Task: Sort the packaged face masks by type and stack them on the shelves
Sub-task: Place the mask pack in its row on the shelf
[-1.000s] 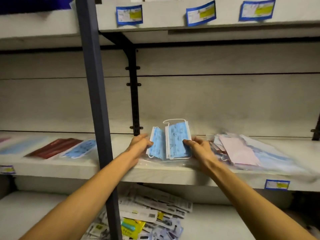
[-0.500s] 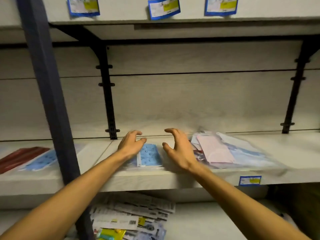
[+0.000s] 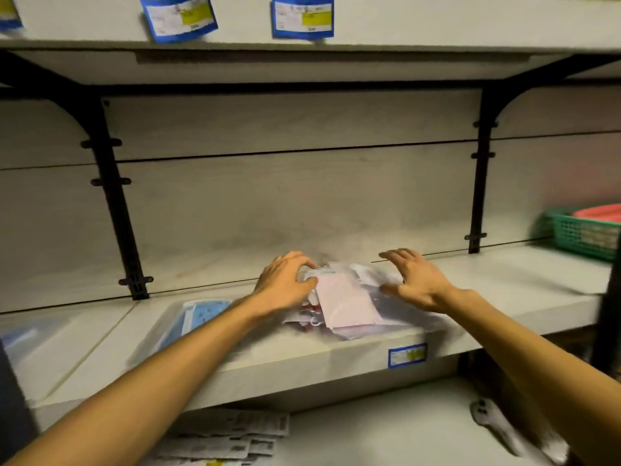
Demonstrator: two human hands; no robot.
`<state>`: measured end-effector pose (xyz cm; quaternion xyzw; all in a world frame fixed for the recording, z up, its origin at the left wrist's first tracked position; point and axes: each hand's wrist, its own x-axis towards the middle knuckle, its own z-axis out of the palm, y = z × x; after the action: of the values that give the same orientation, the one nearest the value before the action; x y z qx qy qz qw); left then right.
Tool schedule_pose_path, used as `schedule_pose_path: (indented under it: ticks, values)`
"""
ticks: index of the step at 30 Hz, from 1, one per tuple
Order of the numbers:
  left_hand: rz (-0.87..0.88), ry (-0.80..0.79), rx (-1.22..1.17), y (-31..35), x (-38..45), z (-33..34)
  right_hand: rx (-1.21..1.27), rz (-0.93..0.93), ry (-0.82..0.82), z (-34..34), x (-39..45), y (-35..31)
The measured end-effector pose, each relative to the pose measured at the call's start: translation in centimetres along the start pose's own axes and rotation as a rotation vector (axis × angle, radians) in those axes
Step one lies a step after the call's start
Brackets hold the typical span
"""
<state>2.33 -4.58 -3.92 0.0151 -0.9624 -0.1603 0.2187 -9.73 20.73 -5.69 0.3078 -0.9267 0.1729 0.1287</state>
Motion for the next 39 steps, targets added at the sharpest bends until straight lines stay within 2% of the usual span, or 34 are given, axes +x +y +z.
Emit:
schedule_pose_path:
  ticks: [3,7,10,13,17,21,26,29,32,36,39]
  values:
    - [-0.006,-0.006,-0.04,1.5,1.5,1.5,0.011,0.051,-0.104,0.9,0.7,2.1]
    - [-0.046,0.011,-0.109,2.8,3.6,3.0,0.113,0.064,-0.112,2.2,0.6,3.2]
    - [-0.054,0.036,-0.134,3.5,5.2,4.1,0.246,0.03,-0.003,2.2,0.4,3.8]
    - [-0.07,0.087,-0.166,4.2,6.3,5.2,0.507,0.037,0.151,1.9,0.6,4.7]
    - [-0.07,0.099,-0.055,5.3,7.4,6.8,0.928,0.298,0.323,1.9,1.1,6.4]
    - [-0.081,-0.025,0.18,6.8,8.8,8.4,1.071,0.378,0.498,1.7,1.2,7.0]
    - [-0.125,-0.173,0.365,8.0,10.4,9.9,1.223,0.508,0.573,2.0,1.3,8.3]
    - [-0.202,-0.208,0.276,7.7,11.2,10.1,1.315,0.587,0.588,2.0,1.3,8.8]
    - [-0.294,-0.18,0.08,6.9,11.8,9.6,1.403,0.649,0.628,1.6,1.1,8.5]
    - [-0.325,-0.015,-0.152,6.3,11.2,9.2,1.529,0.579,0.615,1.0,0.8,8.0]
    - [-0.298,0.107,-0.283,6.1,10.4,8.5,1.398,0.528,0.624,0.9,0.3,7.6]
